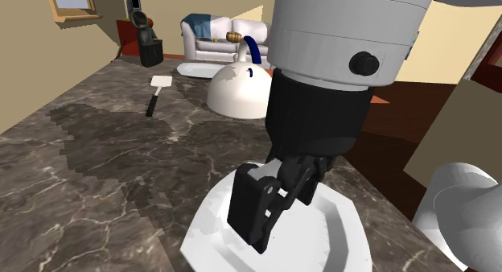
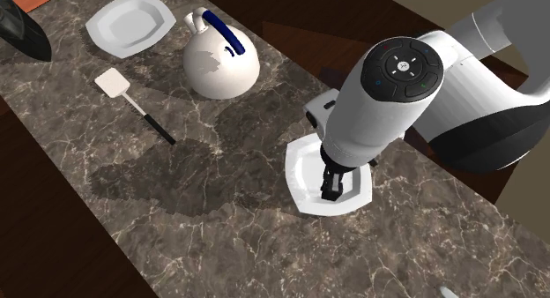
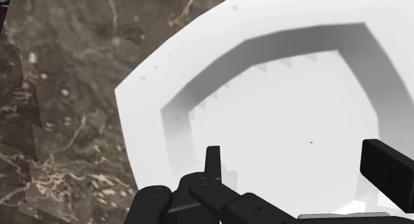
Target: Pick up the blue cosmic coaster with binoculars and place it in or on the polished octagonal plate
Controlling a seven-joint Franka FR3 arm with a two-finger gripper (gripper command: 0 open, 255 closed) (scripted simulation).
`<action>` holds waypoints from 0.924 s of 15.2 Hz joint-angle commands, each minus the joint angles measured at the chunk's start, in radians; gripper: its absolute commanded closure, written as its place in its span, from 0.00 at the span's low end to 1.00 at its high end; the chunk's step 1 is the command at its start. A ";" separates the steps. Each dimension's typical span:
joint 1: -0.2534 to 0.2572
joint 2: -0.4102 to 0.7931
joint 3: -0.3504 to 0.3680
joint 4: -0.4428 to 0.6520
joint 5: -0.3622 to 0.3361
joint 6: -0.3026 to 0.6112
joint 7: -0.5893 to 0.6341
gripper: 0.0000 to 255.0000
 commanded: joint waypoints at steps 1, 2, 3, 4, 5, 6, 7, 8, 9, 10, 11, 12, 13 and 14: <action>0.000 0.000 0.000 0.000 0.000 0.000 0.000 0.00; 0.000 0.000 0.000 0.000 0.000 0.000 0.000 0.00; -0.003 0.005 -0.007 0.036 -0.006 -0.032 0.003 0.00; -0.007 0.012 -0.012 0.073 -0.013 -0.063 0.007 0.00; -0.011 0.020 -0.017 0.112 -0.020 -0.094 0.012 0.00; -0.014 0.028 -0.020 0.144 -0.025 -0.119 0.015 0.00; -0.014 0.028 -0.020 0.144 -0.025 -0.119 0.015 0.00; -0.014 0.028 -0.020 0.144 -0.025 -0.119 0.015 0.00; -0.014 0.028 -0.021 0.144 -0.025 -0.119 0.015 0.00; -0.014 0.028 -0.021 0.144 -0.025 -0.119 0.015 0.00; -0.014 0.028 -0.021 0.144 -0.025 -0.119 0.015 0.00; -0.014 0.028 -0.021 0.144 -0.025 -0.119 0.015 0.00; -0.014 0.028 -0.021 0.144 -0.025 -0.119 0.015 0.00; -0.014 0.028 -0.021 0.144 -0.025 -0.119 0.015 0.00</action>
